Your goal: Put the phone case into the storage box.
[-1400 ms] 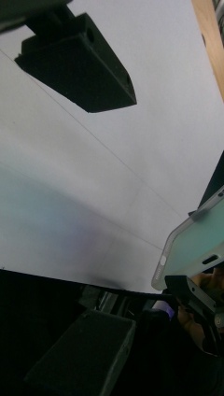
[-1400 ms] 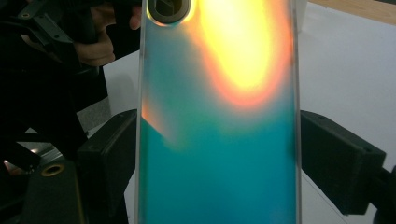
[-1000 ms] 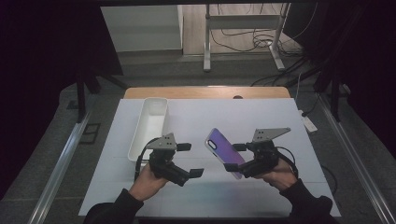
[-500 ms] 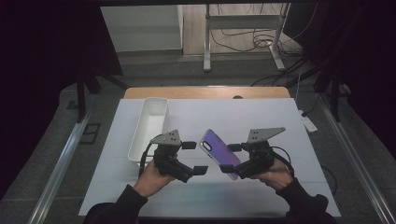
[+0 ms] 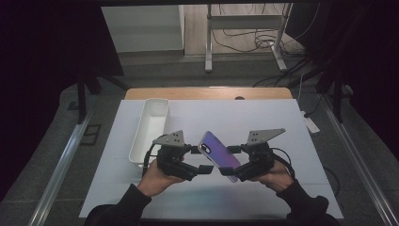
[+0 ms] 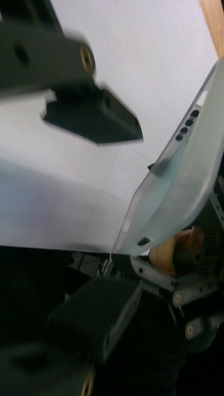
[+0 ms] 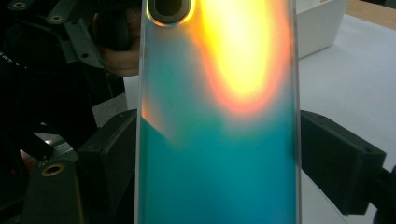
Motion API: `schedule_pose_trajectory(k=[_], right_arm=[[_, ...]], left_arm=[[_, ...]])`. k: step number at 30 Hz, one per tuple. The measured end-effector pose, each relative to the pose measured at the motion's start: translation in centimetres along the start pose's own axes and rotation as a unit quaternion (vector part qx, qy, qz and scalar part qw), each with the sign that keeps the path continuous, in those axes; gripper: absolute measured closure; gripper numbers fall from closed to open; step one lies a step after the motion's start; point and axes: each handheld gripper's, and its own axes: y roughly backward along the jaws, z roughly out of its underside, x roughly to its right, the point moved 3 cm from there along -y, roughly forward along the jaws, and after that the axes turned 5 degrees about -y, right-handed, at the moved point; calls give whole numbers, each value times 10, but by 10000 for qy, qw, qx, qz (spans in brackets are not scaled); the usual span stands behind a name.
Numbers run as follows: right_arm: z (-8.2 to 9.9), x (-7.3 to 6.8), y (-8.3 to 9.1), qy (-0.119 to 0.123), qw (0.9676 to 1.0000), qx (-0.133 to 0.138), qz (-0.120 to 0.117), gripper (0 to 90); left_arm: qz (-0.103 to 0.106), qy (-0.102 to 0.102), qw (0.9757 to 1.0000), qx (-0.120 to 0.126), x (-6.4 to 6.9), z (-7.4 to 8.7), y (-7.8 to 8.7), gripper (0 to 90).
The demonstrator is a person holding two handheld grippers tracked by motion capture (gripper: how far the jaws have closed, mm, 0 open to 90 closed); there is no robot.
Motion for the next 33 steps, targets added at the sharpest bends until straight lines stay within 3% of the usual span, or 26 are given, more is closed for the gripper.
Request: schedule_pose_trajectory(k=[3,11,19,33], right_arm=[[0,0,0,5,10000,-1,-9,167],[0,-1,0,-4,10000,1,-56,167],[1,-1,-2,4,9999,-63,-94,167],[2,-2,-4,-20,9994,-148,-299,167]], left_arm=[[172,114,9997,96,-1,0,3,456],[490,189,9986,104,-1,1,4,686],[695,149,9975,50,1,2,1,775],[958,91,9954,-10,1,2,3,817]])
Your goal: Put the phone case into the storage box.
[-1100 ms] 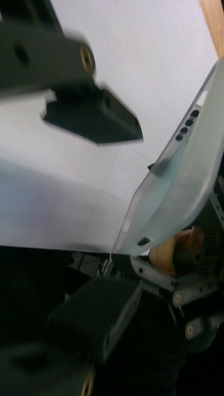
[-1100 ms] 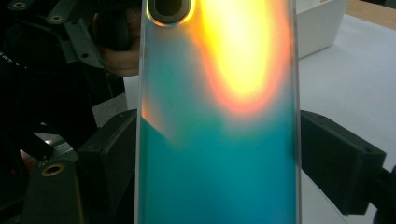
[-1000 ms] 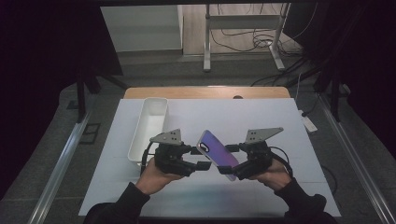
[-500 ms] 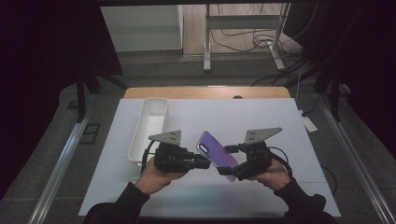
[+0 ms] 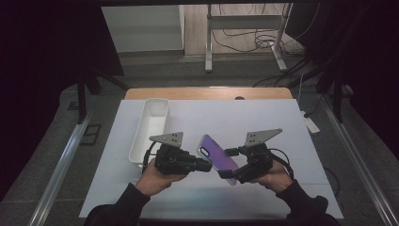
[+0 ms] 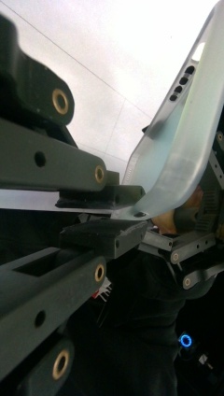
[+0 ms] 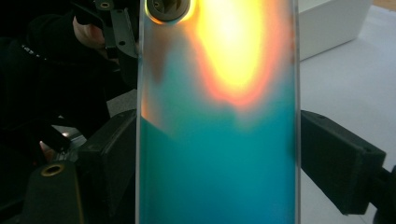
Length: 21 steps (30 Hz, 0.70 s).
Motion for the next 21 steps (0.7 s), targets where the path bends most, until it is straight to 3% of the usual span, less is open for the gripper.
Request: schedule_pose_trajectory(k=[14,21], right_arm=[[4,2,-6,-169,9983,-209,-524,154],[5,1,-9,-198,9973,-294,-645,133]], left_arm=[[492,-239,9985,2,1,2,-3,875],[444,-431,9980,-118,5,1,-5,879]])
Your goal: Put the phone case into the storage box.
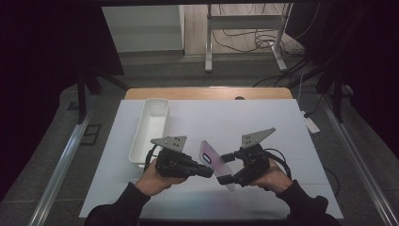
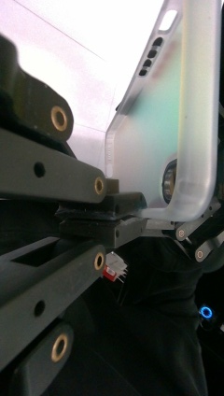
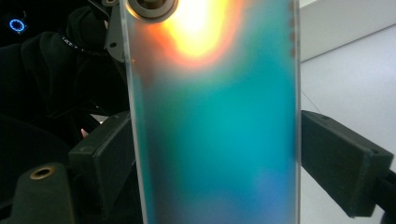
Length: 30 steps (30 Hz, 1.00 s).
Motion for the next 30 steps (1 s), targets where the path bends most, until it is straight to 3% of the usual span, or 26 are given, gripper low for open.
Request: schedule_pose_trajectory(k=[13,19,30], right_arm=[[3,0,-4,75,9996,-252,110,87],[6,0,-3,184,9984,-391,372,52],[13,7,8,232,9938,-346,1032,4]], left_arm=[[-266,15,9996,-137,-3,2,3,883],[-452,75,9987,-217,-5,2,6,882],[-876,205,9952,-396,-12,4,11,882]])
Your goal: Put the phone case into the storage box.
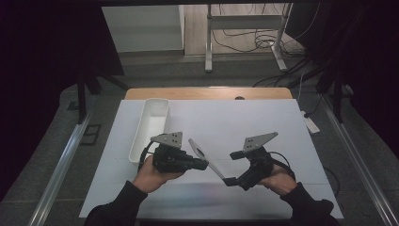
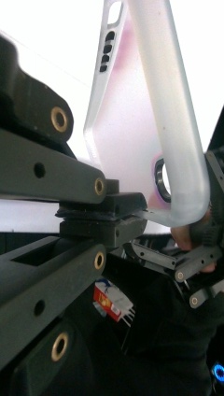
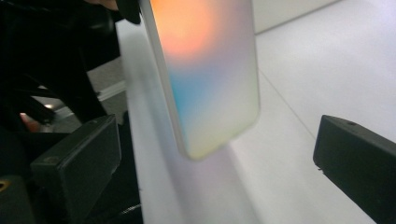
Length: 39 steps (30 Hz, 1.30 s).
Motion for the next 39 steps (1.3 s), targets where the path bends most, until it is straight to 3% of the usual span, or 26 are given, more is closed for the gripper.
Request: schedule_pose_trajectory(k=[7,23,35,39], right_arm=[[9,3,6,-7,9991,-96,424,0],[23,6,18,-169,9940,-35,1079,0],[38,7,32,-291,9893,-40,1429,0],[43,8,37,-304,9879,-37,1520,0]], left_arm=[[-298,18,9994,-155,-5,-1,1,882],[-797,128,9962,-327,-20,-3,4,882],[-1183,258,9918,-405,-33,-3,12,882],[-1363,286,9893,-438,-39,-4,18,882]])
